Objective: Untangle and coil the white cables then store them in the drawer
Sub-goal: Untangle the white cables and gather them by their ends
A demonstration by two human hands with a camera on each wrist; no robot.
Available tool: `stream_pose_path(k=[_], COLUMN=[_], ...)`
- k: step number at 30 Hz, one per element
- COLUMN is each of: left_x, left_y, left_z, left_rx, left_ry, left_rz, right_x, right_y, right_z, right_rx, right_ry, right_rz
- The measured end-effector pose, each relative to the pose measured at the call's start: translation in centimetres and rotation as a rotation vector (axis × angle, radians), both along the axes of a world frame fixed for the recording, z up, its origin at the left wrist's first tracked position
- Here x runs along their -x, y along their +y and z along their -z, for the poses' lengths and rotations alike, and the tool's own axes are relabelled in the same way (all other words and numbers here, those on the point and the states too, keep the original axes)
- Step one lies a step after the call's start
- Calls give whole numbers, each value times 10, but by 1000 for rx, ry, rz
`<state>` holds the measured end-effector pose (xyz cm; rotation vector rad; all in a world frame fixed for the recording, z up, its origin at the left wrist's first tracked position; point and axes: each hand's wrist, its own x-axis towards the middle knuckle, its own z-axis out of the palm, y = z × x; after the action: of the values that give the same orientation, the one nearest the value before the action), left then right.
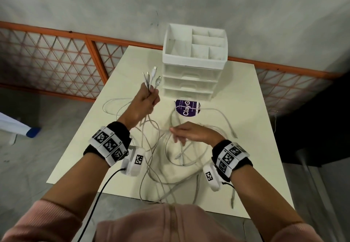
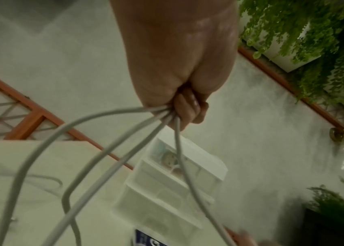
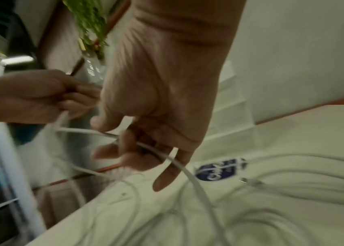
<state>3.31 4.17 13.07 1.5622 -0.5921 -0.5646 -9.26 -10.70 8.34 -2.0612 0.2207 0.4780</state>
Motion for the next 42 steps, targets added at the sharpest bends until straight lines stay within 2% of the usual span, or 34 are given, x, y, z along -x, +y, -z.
stream_pose_path(k=[3,6,8,10,15,18,22,27,32,36,38,40,42], left_x=[-18,-22,-12,2,35,32,6,-18,-22,-26,-29,-28,-24], left_y=[18,32,31,23,-2,-1,17,37,48,55,59,62,62], left_z=[4,11,11,8,-3,-6,-14,-8,7,17,20,23,23], left_rx=[-103,-201,-328,-424,-296,-205,-111,-148,-198,-174,-148,-142,-203], left_ry=[-105,-194,-308,-341,-228,-290,-303,-387,-388,-277,-252,-251,-243], left_rz=[-104,-105,-65,-3,282,258,-11,-145,-184,-300,-332,-328,-248], right_x=[26,44,44,37,11,13,40,74,94,107,115,120,121], right_y=[-37,-68,-73,-66,-25,-24,-52,-84,-100,-101,-102,-97,-95], right_z=[11,2,-12,-28,-62,-70,-48,-11,20,48,63,68,71], right_rx=[23,29,40,72,-24,-74,-6,178,321,400,380,380,448], right_ry=[-15,-111,-174,-221,-338,-368,-245,-83,89,302,367,407,451], right_rz=[225,385,392,339,237,252,274,395,482,458,492,507,421])
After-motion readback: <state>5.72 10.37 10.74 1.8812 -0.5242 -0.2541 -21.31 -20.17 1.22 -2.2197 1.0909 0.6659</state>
